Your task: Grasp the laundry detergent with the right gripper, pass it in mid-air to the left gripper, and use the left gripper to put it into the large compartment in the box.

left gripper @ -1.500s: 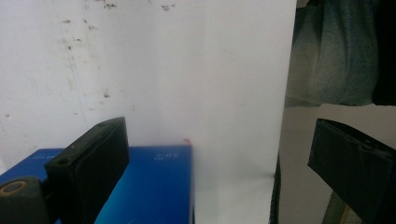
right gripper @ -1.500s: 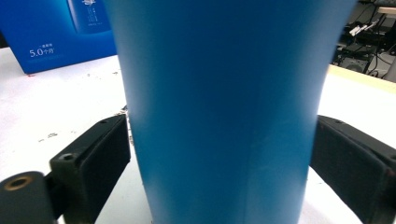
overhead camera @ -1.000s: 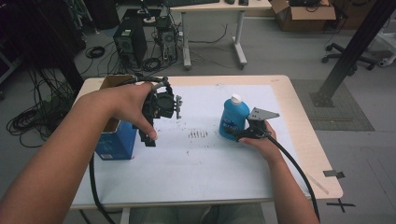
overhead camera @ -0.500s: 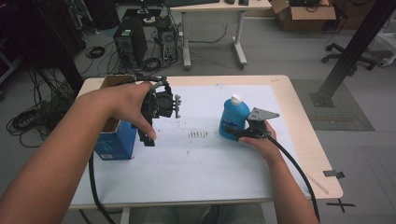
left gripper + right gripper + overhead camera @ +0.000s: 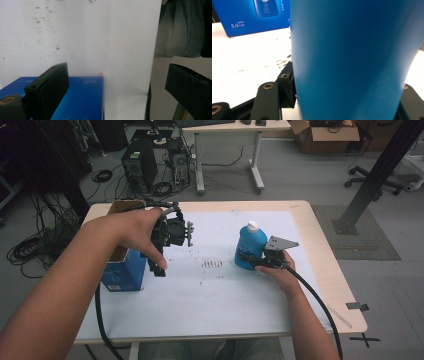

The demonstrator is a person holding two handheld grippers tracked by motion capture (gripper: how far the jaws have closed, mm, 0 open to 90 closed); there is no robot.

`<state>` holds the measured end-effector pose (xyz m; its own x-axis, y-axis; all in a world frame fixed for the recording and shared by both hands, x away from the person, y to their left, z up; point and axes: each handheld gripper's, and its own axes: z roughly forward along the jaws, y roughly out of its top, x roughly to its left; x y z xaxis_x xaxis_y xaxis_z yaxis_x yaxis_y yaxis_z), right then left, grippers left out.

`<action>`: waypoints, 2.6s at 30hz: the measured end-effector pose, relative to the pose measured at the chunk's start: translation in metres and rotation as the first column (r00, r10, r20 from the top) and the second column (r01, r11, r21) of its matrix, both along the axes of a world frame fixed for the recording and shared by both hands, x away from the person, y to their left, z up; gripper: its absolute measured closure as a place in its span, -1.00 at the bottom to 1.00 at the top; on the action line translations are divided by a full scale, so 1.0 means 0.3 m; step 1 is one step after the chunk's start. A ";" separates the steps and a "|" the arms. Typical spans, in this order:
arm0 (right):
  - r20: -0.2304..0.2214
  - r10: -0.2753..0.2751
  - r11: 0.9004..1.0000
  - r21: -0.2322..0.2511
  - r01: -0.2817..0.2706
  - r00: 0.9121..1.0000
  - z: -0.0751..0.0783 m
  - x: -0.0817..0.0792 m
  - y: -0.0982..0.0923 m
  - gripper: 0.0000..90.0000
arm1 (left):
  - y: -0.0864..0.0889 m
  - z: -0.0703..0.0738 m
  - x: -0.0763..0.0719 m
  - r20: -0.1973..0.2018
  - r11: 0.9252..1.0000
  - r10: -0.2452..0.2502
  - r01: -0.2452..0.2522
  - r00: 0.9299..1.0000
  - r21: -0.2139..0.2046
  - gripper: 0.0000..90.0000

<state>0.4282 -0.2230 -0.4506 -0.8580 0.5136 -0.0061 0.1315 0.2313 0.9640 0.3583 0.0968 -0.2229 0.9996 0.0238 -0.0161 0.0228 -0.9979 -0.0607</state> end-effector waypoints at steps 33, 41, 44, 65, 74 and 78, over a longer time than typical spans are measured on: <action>0.027 0.191 0.981 -0.021 -0.191 0.981 0.305 -0.054 -0.055 -0.02 | -0.032 0.118 0.005 0.056 1.000 0.008 -0.007 0.998 -0.018 -0.89; 0.061 0.288 0.957 -0.041 -0.286 0.956 0.382 -0.112 -0.042 -0.02 | -0.049 0.144 0.017 0.063 1.000 0.009 -0.008 0.998 -0.023 -0.89; 0.065 0.318 0.947 -0.063 -0.314 0.946 0.397 -0.131 -0.028 -0.02 | -0.058 0.151 0.022 0.061 1.000 0.011 -0.009 0.998 -0.027 -0.88; 0.059 0.452 0.891 -0.086 -0.446 0.890 0.384 -0.205 0.083 -0.02 | -0.102 0.188 0.018 0.064 0.999 0.014 -0.011 0.998 -0.047 -0.88; 0.059 0.479 0.876 -0.091 -0.473 0.876 0.357 -0.215 0.136 -0.02 | -0.117 0.197 0.011 0.069 0.999 -0.001 0.004 0.998 -0.048 -0.88; 0.060 0.490 0.870 -0.089 -0.484 0.870 0.343 -0.218 0.166 -0.02 | -0.126 0.197 0.011 0.068 0.999 -0.005 0.008 0.998 -0.050 -0.89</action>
